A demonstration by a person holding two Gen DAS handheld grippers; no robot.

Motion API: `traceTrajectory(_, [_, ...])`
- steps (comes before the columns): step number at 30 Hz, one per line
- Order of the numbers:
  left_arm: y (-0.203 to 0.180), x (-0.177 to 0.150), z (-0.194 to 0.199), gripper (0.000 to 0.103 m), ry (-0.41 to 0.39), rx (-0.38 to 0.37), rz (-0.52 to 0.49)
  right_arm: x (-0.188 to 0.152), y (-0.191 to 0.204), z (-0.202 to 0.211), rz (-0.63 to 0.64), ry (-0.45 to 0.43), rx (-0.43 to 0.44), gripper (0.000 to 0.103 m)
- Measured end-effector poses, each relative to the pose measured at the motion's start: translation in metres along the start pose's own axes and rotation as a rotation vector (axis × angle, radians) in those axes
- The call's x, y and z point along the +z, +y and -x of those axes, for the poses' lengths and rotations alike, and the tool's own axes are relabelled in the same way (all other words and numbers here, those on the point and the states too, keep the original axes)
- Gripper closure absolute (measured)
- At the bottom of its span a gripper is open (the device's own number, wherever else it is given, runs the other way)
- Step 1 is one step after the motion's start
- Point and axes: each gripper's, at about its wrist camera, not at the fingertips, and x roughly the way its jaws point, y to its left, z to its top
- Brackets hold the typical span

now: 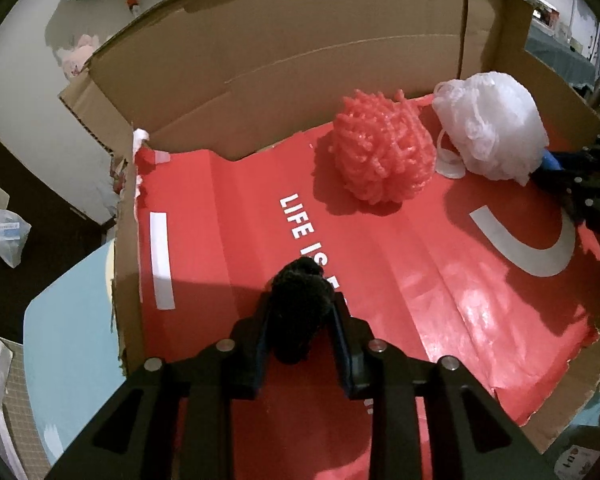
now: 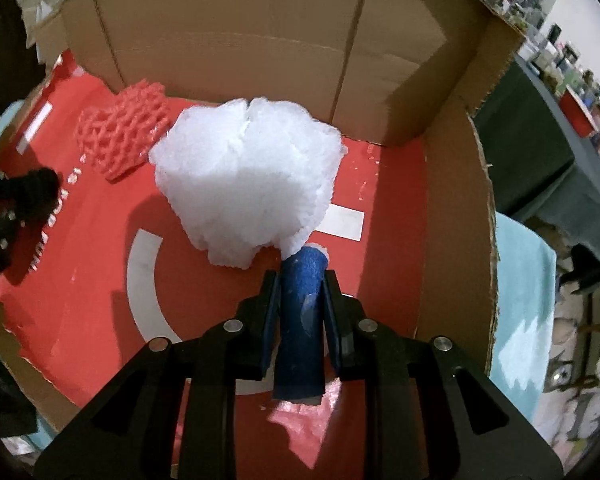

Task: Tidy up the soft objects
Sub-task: 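Carry the black knit piece and blue sock over the red box, then open both tools to drop the black knit piece and blue sock into the box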

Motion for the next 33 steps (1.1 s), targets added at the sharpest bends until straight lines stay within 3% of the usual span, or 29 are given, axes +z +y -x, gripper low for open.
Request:
traceTrajectory(4, [-0.002,0.001,0.000,0.071,-0.003,0.000,0.002,-0.003,0.001,0.000,0.020,0.001,-0.017,0.082])
traceTrajectory(9, [0.002,-0.002,0.005,0.061,-0.037,-0.017,0.018,-0.005,-0.002,0.004,0.019,-0.007,-0.011,0.082])
traceTrajectory(13, [0.003,-0.008,0.030,0.040,-0.096,-0.027,0.025,-0.005,0.000,0.013,0.019,-0.025,-0.012,0.080])
traceTrajectory(18, [0.004,-0.017,0.069,0.032,-0.178,-0.047,0.048,-0.009,-0.001,0.035,0.006,-0.070,-0.011,0.078])
traceTrajectory(20, [0.003,-0.022,0.082,0.031,-0.204,-0.048,0.057,-0.009,-0.001,0.047,0.002,-0.092,-0.006,0.067])
traceTrajectory(21, [0.002,-0.026,0.092,0.030,-0.219,-0.047,0.062,-0.008,0.000,0.051,0.006,-0.102,-0.010,0.044])
traceTrajectory(22, [0.002,-0.027,0.098,0.030,-0.229,-0.048,0.065,-0.008,0.002,0.057,0.011,-0.124,-0.016,0.031])
traceTrajectory(24, [0.002,-0.036,0.117,0.025,-0.264,-0.057,0.077,-0.012,0.007,0.077,0.016,-0.176,-0.041,0.031])
traceTrajectory(29, [-0.009,-0.066,0.171,0.012,-0.393,-0.065,0.106,-0.033,0.019,0.125,-0.021,-0.254,0.009,0.031])
traceTrajectory(33, [-0.016,-0.095,0.208,0.010,-0.486,-0.066,0.140,-0.057,0.027,0.171,-0.044,-0.341,0.039,0.031])
